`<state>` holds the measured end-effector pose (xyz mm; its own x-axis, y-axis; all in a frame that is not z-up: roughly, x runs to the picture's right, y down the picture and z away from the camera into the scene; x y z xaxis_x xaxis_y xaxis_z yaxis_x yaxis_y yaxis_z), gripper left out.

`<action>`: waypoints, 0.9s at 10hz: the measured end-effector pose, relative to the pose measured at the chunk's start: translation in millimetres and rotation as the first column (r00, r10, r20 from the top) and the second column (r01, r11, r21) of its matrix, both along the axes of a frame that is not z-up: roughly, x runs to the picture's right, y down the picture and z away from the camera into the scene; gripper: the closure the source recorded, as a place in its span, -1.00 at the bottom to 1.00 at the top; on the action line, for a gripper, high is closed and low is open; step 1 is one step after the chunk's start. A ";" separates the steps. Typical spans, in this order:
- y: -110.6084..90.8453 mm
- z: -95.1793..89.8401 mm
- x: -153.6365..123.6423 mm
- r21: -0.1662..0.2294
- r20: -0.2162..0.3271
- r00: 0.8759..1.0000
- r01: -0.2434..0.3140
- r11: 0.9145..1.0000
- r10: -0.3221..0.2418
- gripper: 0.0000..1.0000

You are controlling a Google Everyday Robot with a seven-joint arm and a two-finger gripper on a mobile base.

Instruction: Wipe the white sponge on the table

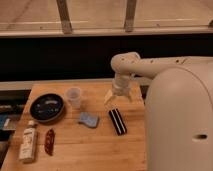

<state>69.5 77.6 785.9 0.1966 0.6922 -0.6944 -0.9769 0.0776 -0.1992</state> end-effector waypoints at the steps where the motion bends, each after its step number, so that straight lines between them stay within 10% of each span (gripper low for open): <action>1: 0.4 0.0 0.6 -0.001 -0.001 1.000 0.000 1.000 0.000 -0.60; 9: 1.0 0.0 1.5 -0.003 -0.002 1.000 -0.001 1.000 0.001 -0.60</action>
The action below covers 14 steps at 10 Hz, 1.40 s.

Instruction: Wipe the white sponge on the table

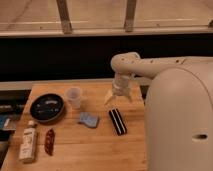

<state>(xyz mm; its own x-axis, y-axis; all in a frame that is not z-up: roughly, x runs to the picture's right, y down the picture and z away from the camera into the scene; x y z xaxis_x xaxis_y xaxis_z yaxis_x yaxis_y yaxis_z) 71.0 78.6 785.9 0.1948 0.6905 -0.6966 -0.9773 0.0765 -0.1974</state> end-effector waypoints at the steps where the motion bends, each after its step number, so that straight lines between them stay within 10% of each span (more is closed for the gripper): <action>1: 0.0 0.0 0.1 0.000 0.000 1.000 0.000 1.000 0.000 -0.60; 10: 0.6 0.2 0.3 -0.003 -0.001 1.000 0.002 1.000 -0.002 -0.60; 14: 0.4 0.6 -46.4 -0.018 0.030 0.992 0.121 0.993 -0.120 -0.60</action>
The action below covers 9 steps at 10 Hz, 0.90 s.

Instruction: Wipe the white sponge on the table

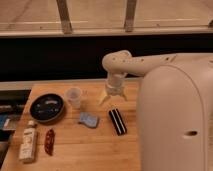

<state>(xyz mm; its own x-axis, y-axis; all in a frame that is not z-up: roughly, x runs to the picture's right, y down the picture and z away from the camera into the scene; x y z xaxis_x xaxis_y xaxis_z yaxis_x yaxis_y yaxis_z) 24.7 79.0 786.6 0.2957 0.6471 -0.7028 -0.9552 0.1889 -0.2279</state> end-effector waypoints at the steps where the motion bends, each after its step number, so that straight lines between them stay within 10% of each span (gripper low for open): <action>1: 3.5 4.3 -19.8 -0.014 0.010 0.999 0.039 0.999 -0.038 -0.60; 9: 50.3 29.8 -81.7 -0.142 0.070 0.985 0.168 0.975 -0.159 -0.60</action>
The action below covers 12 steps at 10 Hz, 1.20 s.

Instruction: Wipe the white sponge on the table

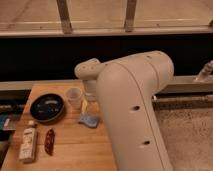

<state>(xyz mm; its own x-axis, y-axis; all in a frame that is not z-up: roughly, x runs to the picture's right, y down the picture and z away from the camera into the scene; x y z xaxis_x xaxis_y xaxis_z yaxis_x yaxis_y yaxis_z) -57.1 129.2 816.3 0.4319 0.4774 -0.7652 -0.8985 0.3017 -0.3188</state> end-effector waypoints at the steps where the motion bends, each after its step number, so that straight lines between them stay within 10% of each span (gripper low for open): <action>1: 3.8 -0.3 -2.7 -0.014 0.006 1.000 -0.007 1.000 0.007 -0.60; 5: 13.7 -2.4 -15.1 -0.062 0.085 0.995 -0.040 0.997 0.045 -0.60; 12: 27.1 11.7 -17.1 -0.077 0.070 0.997 -0.022 0.997 0.027 -0.60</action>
<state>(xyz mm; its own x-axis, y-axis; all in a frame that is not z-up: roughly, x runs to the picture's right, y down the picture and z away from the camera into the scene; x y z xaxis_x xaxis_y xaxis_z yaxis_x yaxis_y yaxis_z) -74.2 156.4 828.1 0.4756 0.4302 -0.7673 -0.8794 0.2526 -0.4035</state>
